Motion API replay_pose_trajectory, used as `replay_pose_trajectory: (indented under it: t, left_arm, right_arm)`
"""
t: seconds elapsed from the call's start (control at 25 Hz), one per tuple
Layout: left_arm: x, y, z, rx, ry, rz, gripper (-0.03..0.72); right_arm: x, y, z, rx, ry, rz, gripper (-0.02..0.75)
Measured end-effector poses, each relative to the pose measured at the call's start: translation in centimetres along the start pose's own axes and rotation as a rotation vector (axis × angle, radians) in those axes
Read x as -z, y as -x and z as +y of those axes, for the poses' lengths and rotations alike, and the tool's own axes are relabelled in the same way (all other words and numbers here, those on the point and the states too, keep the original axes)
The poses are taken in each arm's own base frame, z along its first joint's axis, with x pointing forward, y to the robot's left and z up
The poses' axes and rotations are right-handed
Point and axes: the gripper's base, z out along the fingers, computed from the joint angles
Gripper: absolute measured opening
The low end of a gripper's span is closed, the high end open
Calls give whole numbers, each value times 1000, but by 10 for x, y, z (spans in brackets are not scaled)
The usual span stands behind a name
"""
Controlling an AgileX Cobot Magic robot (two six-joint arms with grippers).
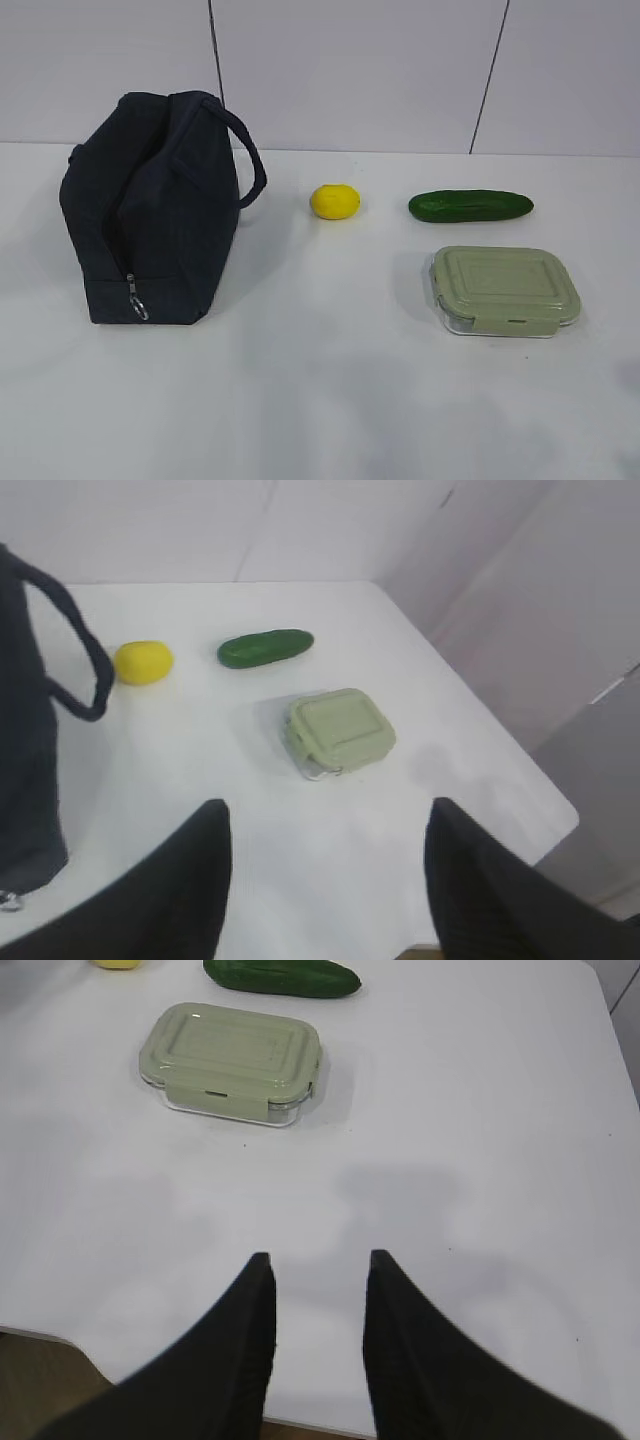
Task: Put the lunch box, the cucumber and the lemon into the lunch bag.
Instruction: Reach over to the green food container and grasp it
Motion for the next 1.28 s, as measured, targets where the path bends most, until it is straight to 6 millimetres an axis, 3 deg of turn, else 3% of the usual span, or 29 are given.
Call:
replay_pose_trajectory:
  t: [0.24,0.44,0.76,0.96,1.28]
  left_arm:
    - [-27,8,9,-3,-99,36,445]
    - [-59,10,-10,-68,-186,82,445]
    - [-140,-6,-39,-112,-188,146,445]
    - [-199,-13,-38,-91,-183,246,445]
    - [-262,-16,-31,0,-188,300,445]
  right_arm:
    - [0,0,0,0,0,0,240]
    - [0,0,0,0,0,0,240]
    - [0,0,0,0,0,0,240]
    - [0,0,0,0,0,0,240]
    - [0,0,0,0,0,0,240]
